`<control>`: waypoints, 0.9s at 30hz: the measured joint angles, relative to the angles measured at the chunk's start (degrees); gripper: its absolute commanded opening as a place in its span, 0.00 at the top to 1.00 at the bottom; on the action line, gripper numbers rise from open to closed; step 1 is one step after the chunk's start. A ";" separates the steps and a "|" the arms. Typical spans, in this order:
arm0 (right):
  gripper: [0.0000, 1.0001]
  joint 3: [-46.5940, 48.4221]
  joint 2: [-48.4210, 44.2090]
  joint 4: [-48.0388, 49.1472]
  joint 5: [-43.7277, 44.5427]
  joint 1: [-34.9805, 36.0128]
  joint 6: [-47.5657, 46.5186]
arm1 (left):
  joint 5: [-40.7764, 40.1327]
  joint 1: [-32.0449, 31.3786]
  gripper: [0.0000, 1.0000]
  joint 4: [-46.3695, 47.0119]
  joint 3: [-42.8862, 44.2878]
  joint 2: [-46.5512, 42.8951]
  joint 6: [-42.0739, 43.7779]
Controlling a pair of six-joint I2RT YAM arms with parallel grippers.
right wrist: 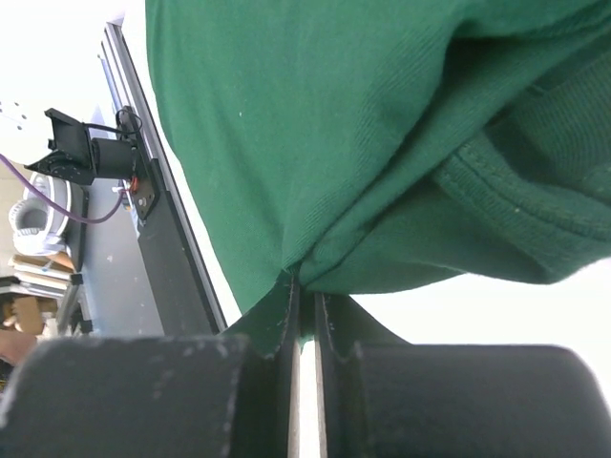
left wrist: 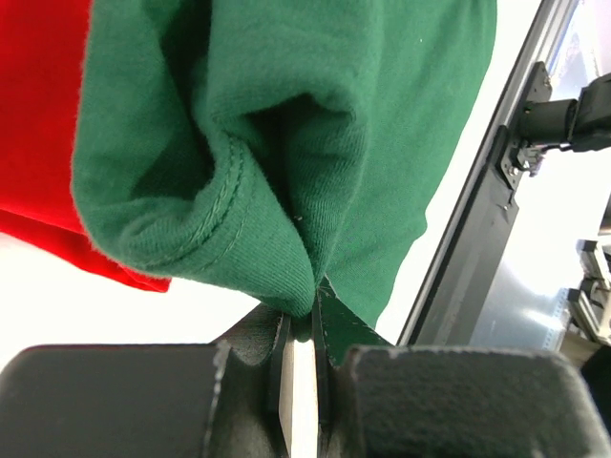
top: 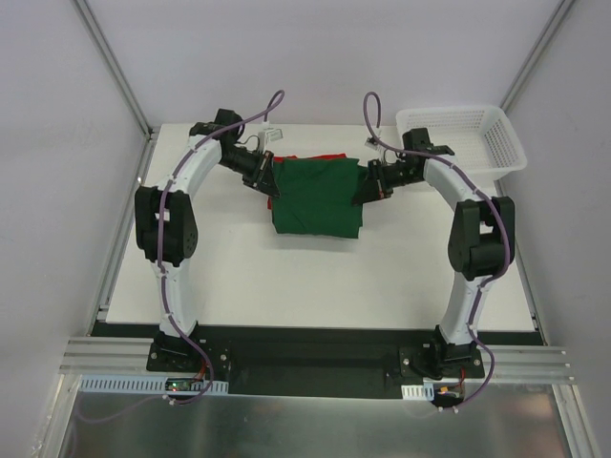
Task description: Fold and stack the t-shirts
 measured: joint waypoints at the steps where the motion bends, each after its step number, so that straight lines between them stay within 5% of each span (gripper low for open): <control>1: 0.99 0.90 0.28 -0.52 -0.02 0.00 -0.48 | -0.26 0.00 1.00 0.02 0.31 0.00 0.11; 27: 0.99 19.26 10.38 -9.05 3.26 -0.15 -11.63 | -3.08 0.00 1.00 0.00 12.63 7.85 2.40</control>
